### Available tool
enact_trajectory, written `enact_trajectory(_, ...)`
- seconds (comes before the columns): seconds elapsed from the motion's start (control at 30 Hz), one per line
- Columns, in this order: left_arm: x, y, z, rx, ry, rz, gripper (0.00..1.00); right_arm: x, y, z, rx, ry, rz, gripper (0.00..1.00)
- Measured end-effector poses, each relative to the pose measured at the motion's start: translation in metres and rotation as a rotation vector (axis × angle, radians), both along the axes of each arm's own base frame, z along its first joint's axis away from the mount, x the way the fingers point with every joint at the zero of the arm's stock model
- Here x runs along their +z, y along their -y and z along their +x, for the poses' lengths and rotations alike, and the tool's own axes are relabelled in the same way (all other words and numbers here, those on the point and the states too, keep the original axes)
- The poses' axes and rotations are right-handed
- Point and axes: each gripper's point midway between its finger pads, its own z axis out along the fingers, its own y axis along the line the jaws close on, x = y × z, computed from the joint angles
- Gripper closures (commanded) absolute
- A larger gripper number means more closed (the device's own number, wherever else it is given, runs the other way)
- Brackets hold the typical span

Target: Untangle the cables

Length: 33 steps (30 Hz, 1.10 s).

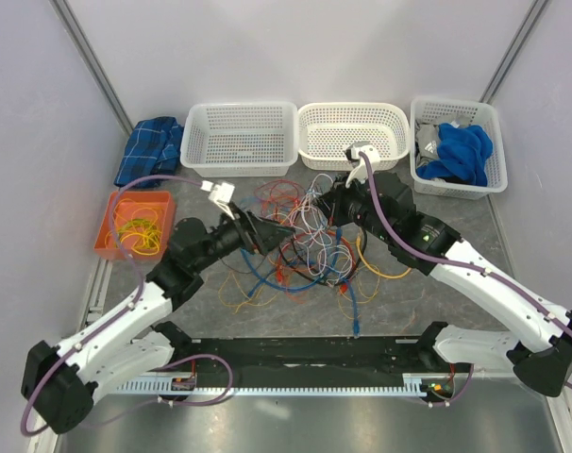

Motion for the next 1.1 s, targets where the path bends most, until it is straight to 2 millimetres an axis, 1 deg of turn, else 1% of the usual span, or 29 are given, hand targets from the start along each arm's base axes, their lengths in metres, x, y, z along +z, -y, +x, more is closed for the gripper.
enact_trajectory(0.07,-0.009,0.021,-0.016,-0.109,0.014,0.020,0.10,-0.001,0.000,-0.001,0.003,-0.007,0.002,1.00)
enact_trajectory(0.13,-0.010,0.039,-0.034,-0.206,0.052,0.032,0.11,-0.001,-0.001,-0.002,0.007,-0.012,0.007,1.00)
enact_trajectory(0.2,-0.010,0.052,-0.049,-0.276,0.091,0.039,0.11,-0.001,-0.002,-0.003,0.009,-0.016,0.012,1.00)
enact_trajectory(0.3,-0.013,0.061,-0.056,-0.310,0.121,0.051,0.11,-0.001,-0.003,-0.003,0.011,-0.023,0.020,1.00)
enact_trajectory(0.4,-0.017,0.067,-0.049,-0.290,0.141,0.063,0.08,0.000,-0.004,-0.005,0.017,-0.029,0.028,1.00)
enact_trajectory(0.53,-0.032,0.072,-0.035,-0.229,0.138,0.105,0.01,0.001,-0.006,-0.007,0.029,-0.033,0.036,1.00)
enact_trajectory(0.6,-0.039,0.072,-0.027,-0.195,0.135,0.127,0.00,0.003,-0.005,-0.008,0.032,-0.030,0.042,1.00)
enact_trajectory(0.7,-0.044,0.071,-0.018,-0.147,0.142,0.151,0.00,0.008,-0.004,-0.011,0.035,-0.022,0.053,1.00)
enact_trajectory(0.8,-0.047,0.072,-0.014,-0.117,0.155,0.173,0.00,0.012,-0.002,-0.013,0.037,-0.013,0.062,1.00)
enact_trajectory(0.9,-0.048,0.077,-0.010,-0.106,0.169,0.193,0.01,0.014,-0.002,-0.014,0.039,-0.012,0.066,1.00)
enact_trajectory(0.93,-0.048,0.081,-0.009,-0.108,0.172,0.197,0.02,0.014,-0.002,-0.014,0.041,-0.014,0.067,1.00)
enact_trajectory(1.0,-0.048,0.090,-0.010,-0.122,0.177,0.201,0.10,0.014,-0.002,-0.014,0.043,-0.017,0.071,1.00)
enact_trajectory(1.03,-0.047,0.095,-0.012,-0.134,0.182,0.201,0.18,0.014,-0.003,-0.015,0.044,-0.018,0.072,1.00)
enact_trajectory(1.07,-0.046,0.102,-0.014,-0.148,0.189,0.203,0.40,0.014,-0.003,-0.015,0.044,-0.018,0.072,1.00)
enact_trajectory(1.1,-0.047,0.110,-0.019,-0.172,0.196,0.207,0.52,0.014,-0.003,-0.015,0.044,-0.019,0.073,1.00)
